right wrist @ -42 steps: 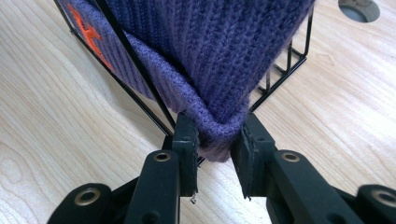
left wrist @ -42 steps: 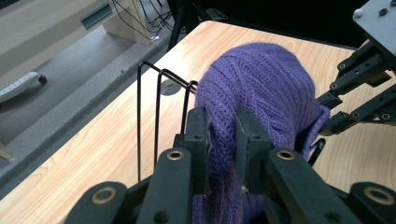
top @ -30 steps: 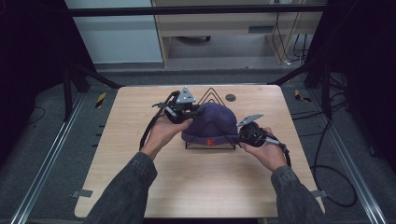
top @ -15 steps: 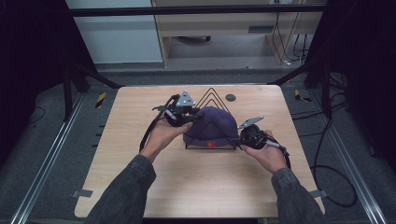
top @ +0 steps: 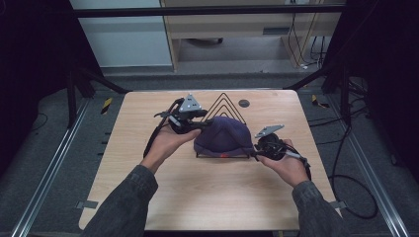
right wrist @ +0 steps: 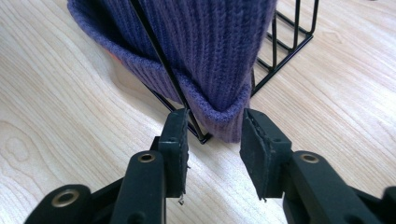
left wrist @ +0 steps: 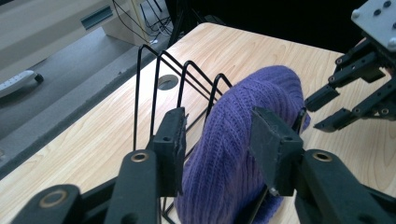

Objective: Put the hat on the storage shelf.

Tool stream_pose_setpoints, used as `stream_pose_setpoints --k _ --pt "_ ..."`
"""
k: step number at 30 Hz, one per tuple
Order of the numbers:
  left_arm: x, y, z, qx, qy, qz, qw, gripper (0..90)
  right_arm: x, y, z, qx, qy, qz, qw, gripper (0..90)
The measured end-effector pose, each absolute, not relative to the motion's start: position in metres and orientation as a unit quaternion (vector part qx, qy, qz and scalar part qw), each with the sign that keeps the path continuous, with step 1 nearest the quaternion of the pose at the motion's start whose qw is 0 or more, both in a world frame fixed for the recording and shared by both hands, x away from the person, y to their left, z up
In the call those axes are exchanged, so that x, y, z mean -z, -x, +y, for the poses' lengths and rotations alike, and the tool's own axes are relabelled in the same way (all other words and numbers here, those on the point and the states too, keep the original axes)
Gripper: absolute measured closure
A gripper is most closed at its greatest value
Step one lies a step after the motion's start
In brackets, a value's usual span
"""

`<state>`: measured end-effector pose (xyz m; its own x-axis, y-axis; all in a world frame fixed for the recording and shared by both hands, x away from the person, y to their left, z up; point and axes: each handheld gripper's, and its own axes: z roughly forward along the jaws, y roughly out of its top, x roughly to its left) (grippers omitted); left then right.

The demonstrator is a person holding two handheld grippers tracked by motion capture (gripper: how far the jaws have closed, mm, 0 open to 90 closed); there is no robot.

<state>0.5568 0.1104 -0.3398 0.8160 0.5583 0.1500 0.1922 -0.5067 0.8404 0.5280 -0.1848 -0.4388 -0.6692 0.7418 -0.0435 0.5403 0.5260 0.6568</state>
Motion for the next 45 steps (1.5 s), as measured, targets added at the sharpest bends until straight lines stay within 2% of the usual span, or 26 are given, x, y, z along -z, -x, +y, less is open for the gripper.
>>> stream_pose_setpoints --k 14,25,33,45 --pt "0.333 -0.542 0.118 -0.218 -0.852 0.221 0.422 41.3 0.433 -0.513 -0.192 -0.331 -0.372 0.85 0.173 57.8" --pt "0.332 -0.526 0.121 -0.219 -0.853 0.223 0.419 30.7 0.429 -0.501 -0.195 -0.342 -0.379 0.841 0.179 49.2" --pt "0.334 -0.518 0.12 -0.213 -0.855 0.237 0.41 18.3 0.425 -0.498 -0.197 -0.352 -0.383 0.834 0.185 40.0" --pt "0.339 -0.507 0.111 -0.184 -0.858 0.246 0.412 10.3 0.423 -0.489 -0.201 -0.359 -0.401 0.82 0.192 23.2"
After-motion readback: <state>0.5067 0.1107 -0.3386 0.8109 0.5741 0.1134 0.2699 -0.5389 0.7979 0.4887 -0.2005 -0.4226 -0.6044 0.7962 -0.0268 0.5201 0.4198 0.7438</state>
